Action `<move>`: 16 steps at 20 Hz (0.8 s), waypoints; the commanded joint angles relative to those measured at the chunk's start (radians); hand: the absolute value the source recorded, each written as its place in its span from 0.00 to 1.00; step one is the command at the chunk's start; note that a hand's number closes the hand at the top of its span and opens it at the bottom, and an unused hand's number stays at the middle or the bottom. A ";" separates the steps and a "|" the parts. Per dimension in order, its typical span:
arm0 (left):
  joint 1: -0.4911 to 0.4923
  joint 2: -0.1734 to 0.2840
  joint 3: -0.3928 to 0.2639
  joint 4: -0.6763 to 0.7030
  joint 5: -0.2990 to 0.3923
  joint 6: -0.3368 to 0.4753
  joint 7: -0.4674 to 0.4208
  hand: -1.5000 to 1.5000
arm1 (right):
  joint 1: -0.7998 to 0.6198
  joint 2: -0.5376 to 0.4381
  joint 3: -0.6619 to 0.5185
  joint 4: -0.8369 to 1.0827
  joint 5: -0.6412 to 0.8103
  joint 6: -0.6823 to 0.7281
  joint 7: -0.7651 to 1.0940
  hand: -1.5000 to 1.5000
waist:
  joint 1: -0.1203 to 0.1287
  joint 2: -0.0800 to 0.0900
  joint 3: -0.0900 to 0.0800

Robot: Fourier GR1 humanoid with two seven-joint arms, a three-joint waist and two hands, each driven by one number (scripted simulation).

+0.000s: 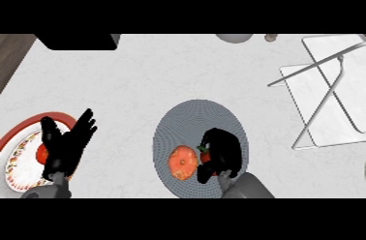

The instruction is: Pick the bell pepper from the placemat and place it in the tiered shelf

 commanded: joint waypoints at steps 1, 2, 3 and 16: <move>0.016 -0.009 -0.010 -0.011 -0.007 0.005 0.001 0.50 | -0.117 0.013 -0.235 0.048 -0.030 -0.100 0.191 1.00 | 0.006 0.013 0.006; -0.005 0.004 0.007 -0.014 0.001 0.010 0.012 0.50 | -0.114 0.013 -0.302 0.041 -0.026 -0.154 0.255 1.00 | -0.015 0.012 0.006; 0.009 -0.003 0.008 -0.003 0.000 0.013 0.001 0.50 | -0.139 0.013 -0.370 0.056 -0.016 -0.197 0.311 1.00 | -0.020 0.016 0.005; -0.030 0.005 -0.009 -0.014 0.001 -0.011 0.021 0.50 | -0.633 -0.067 -0.636 0.263 0.530 -0.277 0.647 1.00 | 0.043 0.010 -0.002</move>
